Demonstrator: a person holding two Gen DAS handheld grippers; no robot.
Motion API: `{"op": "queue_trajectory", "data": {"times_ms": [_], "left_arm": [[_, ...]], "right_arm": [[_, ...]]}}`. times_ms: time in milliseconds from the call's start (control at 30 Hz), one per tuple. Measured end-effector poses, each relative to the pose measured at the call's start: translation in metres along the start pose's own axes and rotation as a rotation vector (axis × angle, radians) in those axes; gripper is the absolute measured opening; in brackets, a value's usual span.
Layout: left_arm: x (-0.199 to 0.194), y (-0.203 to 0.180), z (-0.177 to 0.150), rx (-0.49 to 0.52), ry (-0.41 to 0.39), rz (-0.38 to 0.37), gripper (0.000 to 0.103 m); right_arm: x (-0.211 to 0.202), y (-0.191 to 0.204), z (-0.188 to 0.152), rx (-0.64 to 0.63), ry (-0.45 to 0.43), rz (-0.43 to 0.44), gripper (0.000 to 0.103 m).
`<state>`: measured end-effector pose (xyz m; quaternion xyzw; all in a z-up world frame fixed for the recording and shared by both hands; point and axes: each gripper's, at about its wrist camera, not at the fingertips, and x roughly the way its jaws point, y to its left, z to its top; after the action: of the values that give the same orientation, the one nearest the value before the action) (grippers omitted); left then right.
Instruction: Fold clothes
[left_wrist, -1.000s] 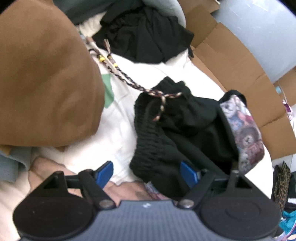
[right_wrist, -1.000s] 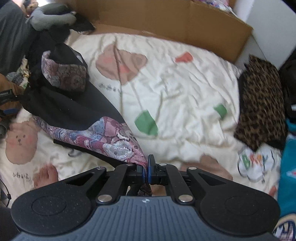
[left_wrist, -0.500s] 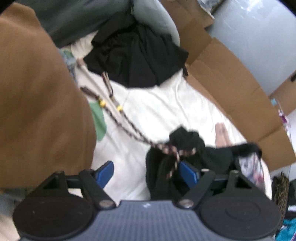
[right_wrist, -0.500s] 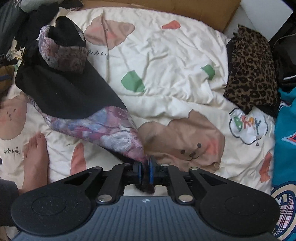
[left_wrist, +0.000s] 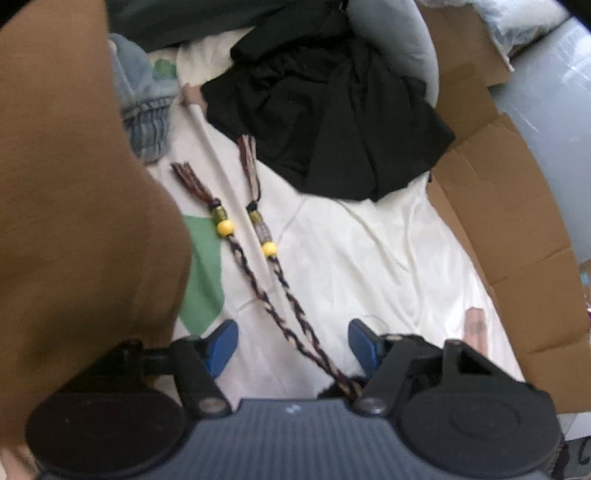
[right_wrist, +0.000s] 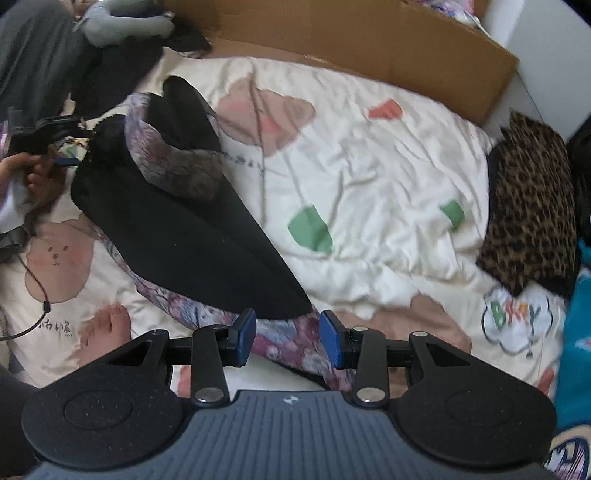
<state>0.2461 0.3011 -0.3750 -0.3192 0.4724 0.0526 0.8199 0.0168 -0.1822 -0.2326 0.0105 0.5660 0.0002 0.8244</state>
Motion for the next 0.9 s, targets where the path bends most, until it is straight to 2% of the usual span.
{"op": "queue_trajectory", "data": {"times_ms": [167,300,400,433,533,600,900], "left_arm": [[0.010,-0.002,0.010,-0.001,-0.035,0.053,0.060],[0.014,0.001,0.014,-0.008,-0.019,0.083,0.060],[0.016,0.003,0.016,-0.014,-0.008,0.105,0.051],[0.017,0.004,0.017,-0.016,-0.004,0.112,0.045],[0.020,0.006,0.019,-0.022,0.007,0.134,0.008],[0.021,0.007,0.021,-0.026,0.015,0.145,0.003],[-0.039,-0.004,0.015,0.008,-0.033,-0.026,0.002]], "right_arm": [[-0.002,0.005,0.006,-0.021,-0.027,-0.017,0.045],[0.000,0.005,0.007,-0.028,-0.031,-0.022,0.045],[0.003,0.005,0.009,-0.022,-0.033,-0.023,0.045],[0.004,0.005,0.010,-0.020,-0.036,-0.025,0.045],[0.005,0.007,0.011,-0.025,-0.047,-0.024,0.045],[0.006,0.008,0.012,-0.028,-0.052,-0.023,0.045],[-0.002,0.009,0.011,-0.024,-0.072,-0.018,0.045]]}}
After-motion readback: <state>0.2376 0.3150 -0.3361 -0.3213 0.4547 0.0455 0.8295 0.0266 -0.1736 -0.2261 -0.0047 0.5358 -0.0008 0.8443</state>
